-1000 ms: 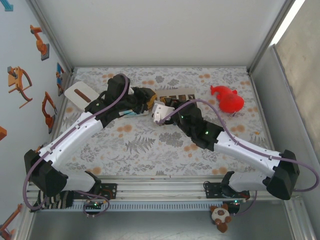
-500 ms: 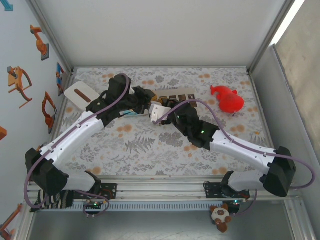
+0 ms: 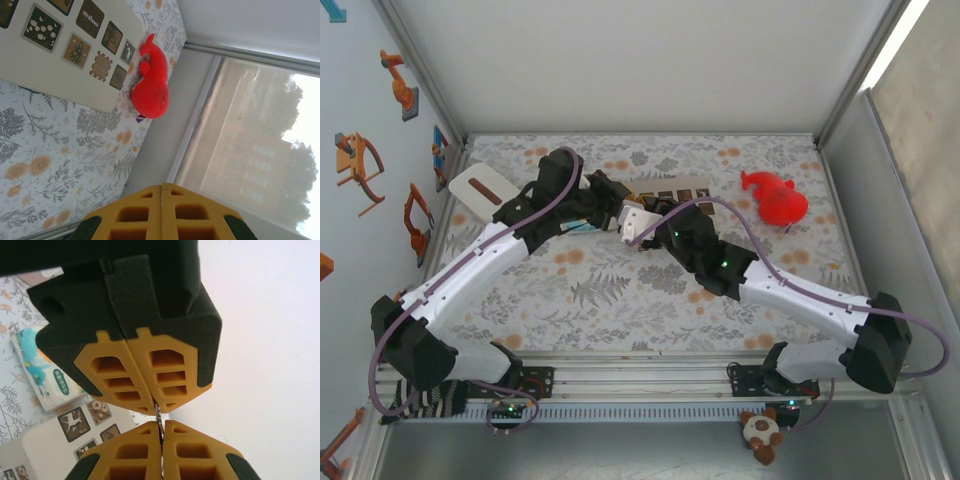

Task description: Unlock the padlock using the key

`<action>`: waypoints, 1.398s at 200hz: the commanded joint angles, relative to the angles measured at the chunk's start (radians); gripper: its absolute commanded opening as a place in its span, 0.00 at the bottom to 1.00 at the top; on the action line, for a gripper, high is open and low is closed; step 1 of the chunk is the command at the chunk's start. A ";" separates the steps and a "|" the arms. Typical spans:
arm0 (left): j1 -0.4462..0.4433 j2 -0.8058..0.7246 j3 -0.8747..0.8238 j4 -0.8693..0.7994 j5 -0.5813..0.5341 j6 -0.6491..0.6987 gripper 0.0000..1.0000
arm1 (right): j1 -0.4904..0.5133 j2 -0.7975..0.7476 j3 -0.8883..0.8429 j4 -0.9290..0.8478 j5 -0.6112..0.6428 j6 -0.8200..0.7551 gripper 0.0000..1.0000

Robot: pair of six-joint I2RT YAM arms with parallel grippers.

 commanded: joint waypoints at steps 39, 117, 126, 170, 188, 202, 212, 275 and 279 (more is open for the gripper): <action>0.018 -0.042 0.040 -0.058 -0.115 0.247 0.00 | 0.011 -0.095 0.034 -0.133 -0.083 0.180 0.44; 0.137 -0.116 -0.025 -0.049 -0.105 0.694 0.00 | -0.030 -0.180 0.006 -0.194 -0.224 0.476 0.79; 0.148 -0.124 -0.031 -0.039 -0.089 0.755 0.00 | -0.056 -0.189 -0.001 -0.194 -0.256 0.528 0.80; 0.159 -0.132 0.023 -0.111 0.005 1.030 0.00 | -0.259 -0.244 -0.068 -0.139 -0.504 0.847 0.85; 0.163 -0.133 0.027 -0.113 0.055 1.123 0.00 | -0.330 -0.254 -0.106 -0.087 -0.622 0.968 0.88; 0.165 -0.131 0.029 -0.107 0.113 1.182 0.00 | -0.384 -0.250 -0.133 -0.034 -0.725 1.071 0.88; 0.165 -0.125 0.036 -0.104 0.164 1.219 0.00 | -0.417 -0.243 -0.151 0.018 -0.794 1.148 0.88; 0.165 -0.073 0.120 -0.060 0.453 1.326 0.00 | -0.466 -0.116 -0.234 0.448 -1.083 1.539 0.80; 0.165 -0.070 0.125 -0.058 0.463 1.327 0.00 | -0.466 -0.104 -0.236 0.477 -1.093 1.562 0.79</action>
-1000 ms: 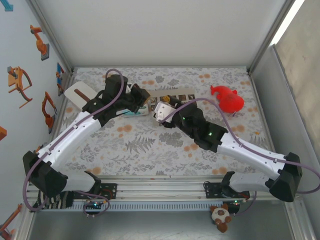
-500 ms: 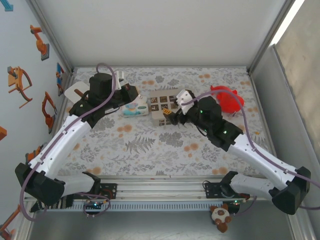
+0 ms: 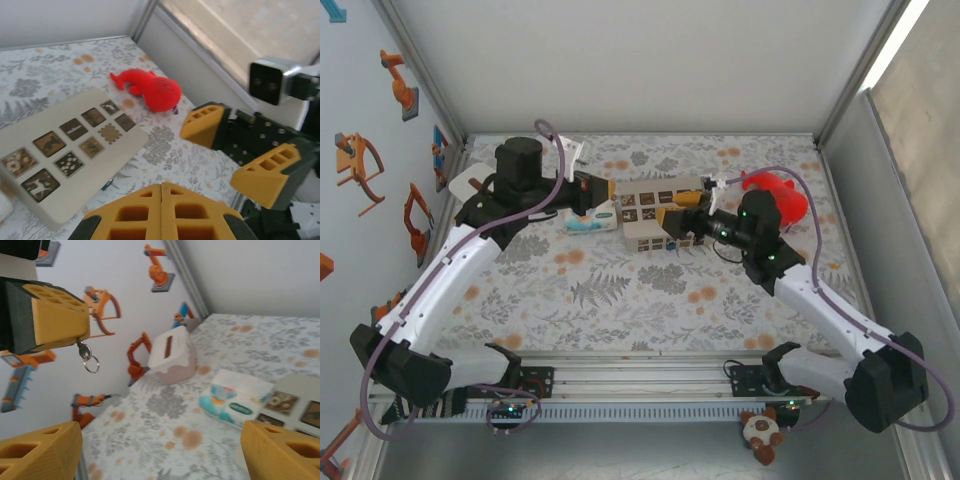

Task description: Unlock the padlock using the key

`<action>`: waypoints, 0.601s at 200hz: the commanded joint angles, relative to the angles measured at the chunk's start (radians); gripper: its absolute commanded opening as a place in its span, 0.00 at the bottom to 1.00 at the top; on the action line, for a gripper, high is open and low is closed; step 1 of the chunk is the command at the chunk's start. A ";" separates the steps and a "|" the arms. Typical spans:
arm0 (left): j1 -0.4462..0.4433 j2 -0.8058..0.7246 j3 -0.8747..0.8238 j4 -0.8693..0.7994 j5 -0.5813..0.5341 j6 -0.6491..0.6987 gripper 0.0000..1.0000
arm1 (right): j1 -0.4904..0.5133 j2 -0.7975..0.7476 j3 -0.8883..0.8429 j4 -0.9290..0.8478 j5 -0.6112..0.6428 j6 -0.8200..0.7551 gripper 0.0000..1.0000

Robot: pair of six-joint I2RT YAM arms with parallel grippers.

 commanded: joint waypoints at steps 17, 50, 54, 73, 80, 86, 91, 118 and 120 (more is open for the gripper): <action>0.005 0.025 0.064 0.039 0.194 0.081 0.00 | 0.000 0.095 -0.021 0.360 -0.170 0.303 0.77; 0.003 0.037 0.073 0.035 0.213 0.088 0.00 | 0.020 0.118 -0.001 0.397 -0.173 0.315 0.77; 0.003 0.040 0.076 0.033 0.213 0.089 0.00 | 0.024 0.120 0.004 0.399 -0.175 0.314 0.76; 0.002 0.047 0.082 0.021 0.214 0.092 0.00 | 0.042 0.133 0.029 0.399 -0.180 0.310 0.75; 0.002 0.048 0.083 0.021 0.214 0.092 0.00 | 0.052 0.141 0.038 0.399 -0.178 0.309 0.73; 0.002 0.049 0.084 0.020 0.213 0.092 0.00 | 0.059 0.147 0.044 0.399 -0.176 0.309 0.70; 0.002 0.050 0.084 0.019 0.213 0.093 0.00 | 0.064 0.154 0.049 0.399 -0.173 0.309 0.68; 0.003 0.051 0.088 0.015 0.210 0.093 0.00 | 0.103 0.190 0.080 0.399 -0.153 0.300 0.66; 0.003 0.053 0.088 0.015 0.210 0.092 0.00 | 0.105 0.193 0.083 0.399 -0.152 0.300 0.66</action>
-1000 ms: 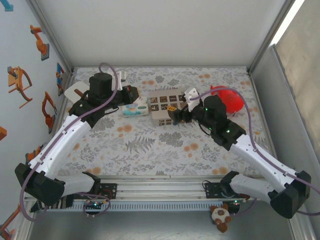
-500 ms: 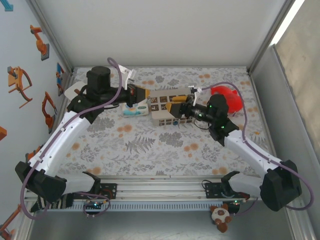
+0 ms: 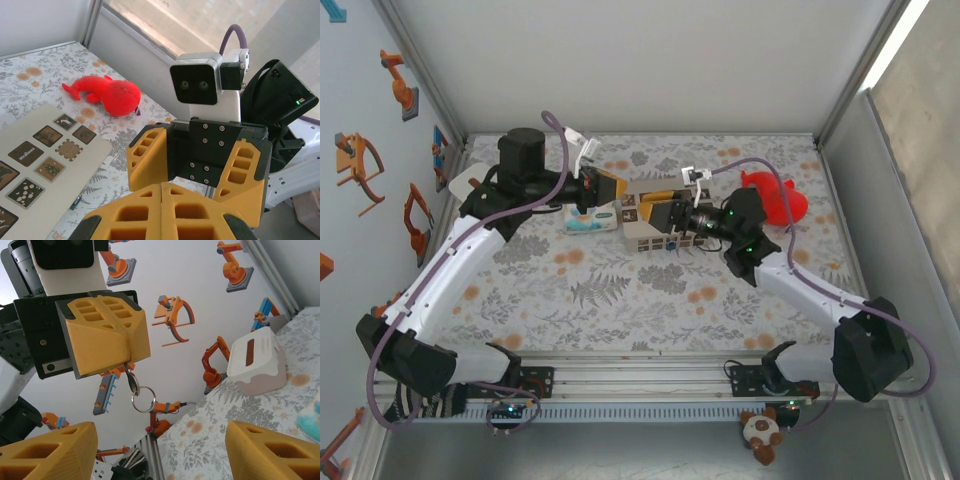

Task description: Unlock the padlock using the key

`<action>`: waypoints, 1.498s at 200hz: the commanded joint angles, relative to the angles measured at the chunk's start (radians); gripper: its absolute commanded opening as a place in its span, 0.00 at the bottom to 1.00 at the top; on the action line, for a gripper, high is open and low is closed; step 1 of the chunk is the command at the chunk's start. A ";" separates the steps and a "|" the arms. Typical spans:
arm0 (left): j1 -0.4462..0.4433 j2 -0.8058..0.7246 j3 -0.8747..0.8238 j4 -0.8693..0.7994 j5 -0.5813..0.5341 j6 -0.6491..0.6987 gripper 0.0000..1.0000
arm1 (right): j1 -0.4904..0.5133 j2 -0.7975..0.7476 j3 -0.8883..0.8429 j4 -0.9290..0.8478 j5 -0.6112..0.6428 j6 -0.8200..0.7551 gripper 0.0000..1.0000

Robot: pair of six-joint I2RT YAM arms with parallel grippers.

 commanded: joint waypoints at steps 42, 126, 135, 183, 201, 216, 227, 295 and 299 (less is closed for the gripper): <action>0.004 0.001 0.039 -0.016 0.032 0.024 0.00 | 0.067 0.078 0.107 0.041 0.006 -0.003 0.60; 0.003 -0.006 0.034 -0.028 0.044 0.031 0.00 | 0.078 0.085 0.136 0.040 0.035 -0.003 0.43; 0.003 -0.007 0.033 -0.028 0.047 0.032 0.00 | 0.078 0.085 0.138 0.039 0.039 -0.004 0.41; 0.003 -0.011 0.028 -0.030 0.045 0.033 0.00 | 0.078 0.082 0.132 0.023 0.042 -0.006 0.25; 0.003 -0.010 0.027 -0.030 0.039 0.031 0.00 | 0.078 0.079 0.128 0.018 0.042 -0.008 0.23; 0.003 -0.009 0.029 -0.030 0.036 0.031 0.00 | 0.078 0.076 0.123 0.017 0.043 -0.009 0.21; 0.003 -0.011 0.028 -0.030 0.032 0.029 0.00 | 0.076 0.073 0.121 0.015 0.044 -0.009 0.20; 0.003 -0.010 0.029 -0.021 0.013 0.019 0.00 | 0.077 0.057 0.107 0.000 0.048 -0.017 0.17; 0.003 -0.010 0.027 -0.021 0.012 0.019 0.00 | 0.077 0.057 0.108 0.000 0.048 -0.018 0.17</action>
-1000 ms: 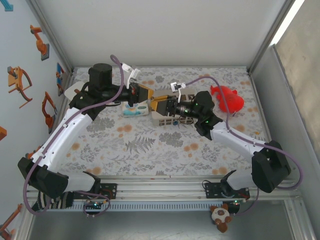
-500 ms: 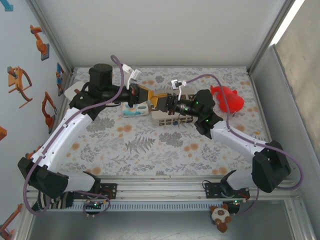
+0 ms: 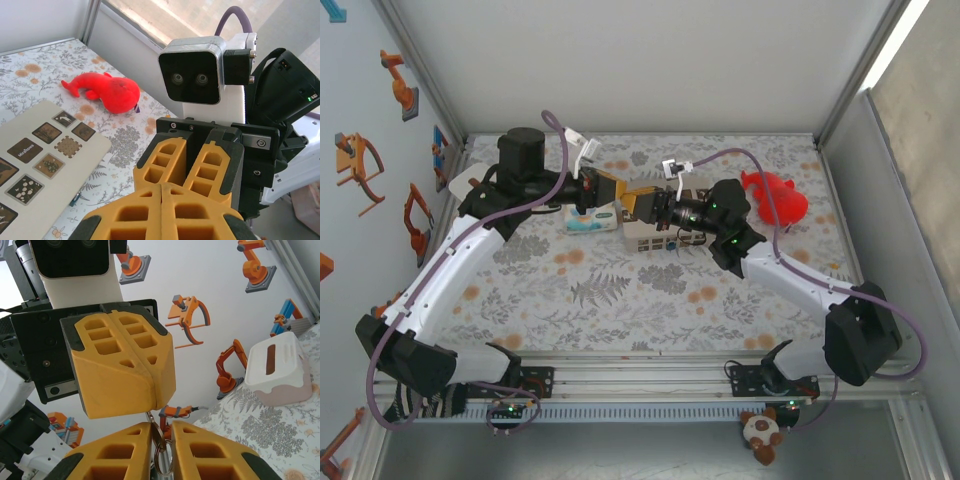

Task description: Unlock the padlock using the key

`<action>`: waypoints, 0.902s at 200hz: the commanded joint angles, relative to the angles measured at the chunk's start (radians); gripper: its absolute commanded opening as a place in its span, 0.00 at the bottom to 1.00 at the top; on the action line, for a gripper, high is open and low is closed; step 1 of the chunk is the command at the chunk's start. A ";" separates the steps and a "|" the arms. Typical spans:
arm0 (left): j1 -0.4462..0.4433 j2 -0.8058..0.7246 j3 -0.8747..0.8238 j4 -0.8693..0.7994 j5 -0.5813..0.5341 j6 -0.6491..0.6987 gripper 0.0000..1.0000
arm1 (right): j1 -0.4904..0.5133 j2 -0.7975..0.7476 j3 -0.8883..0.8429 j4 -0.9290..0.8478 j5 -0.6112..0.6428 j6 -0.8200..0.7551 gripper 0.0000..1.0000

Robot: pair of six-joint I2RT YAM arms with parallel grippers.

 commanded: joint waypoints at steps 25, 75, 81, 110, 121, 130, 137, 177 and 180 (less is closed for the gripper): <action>0.003 -0.009 0.017 0.011 0.007 0.005 0.00 | 0.005 -0.026 -0.004 -0.004 0.018 -0.020 0.15; 0.003 -0.009 0.017 0.016 0.005 0.002 0.02 | 0.004 -0.032 -0.003 -0.020 0.020 -0.026 0.03; 0.003 -0.009 0.017 0.016 0.005 0.002 0.08 | 0.004 -0.033 -0.004 -0.022 0.021 -0.027 0.01; 0.003 -0.014 0.014 0.017 0.005 0.000 0.30 | 0.004 -0.052 -0.009 -0.047 0.034 -0.047 0.00; 0.005 -0.020 0.011 0.018 -0.005 0.002 0.38 | 0.004 -0.064 -0.010 -0.076 0.045 -0.065 0.00; 0.004 -0.028 0.008 0.017 -0.029 0.003 0.47 | 0.004 -0.076 -0.010 -0.113 0.057 -0.091 0.00; 0.005 -0.037 0.003 0.021 -0.055 0.003 0.51 | 0.002 -0.089 -0.009 -0.155 0.068 -0.116 0.00; 0.007 -0.098 -0.038 0.024 -0.215 -0.004 0.63 | -0.024 -0.200 -0.015 -0.485 0.227 -0.281 0.00; 0.007 -0.100 -0.040 0.021 -0.222 -0.004 0.63 | -0.028 -0.209 -0.018 -0.506 0.239 -0.288 0.00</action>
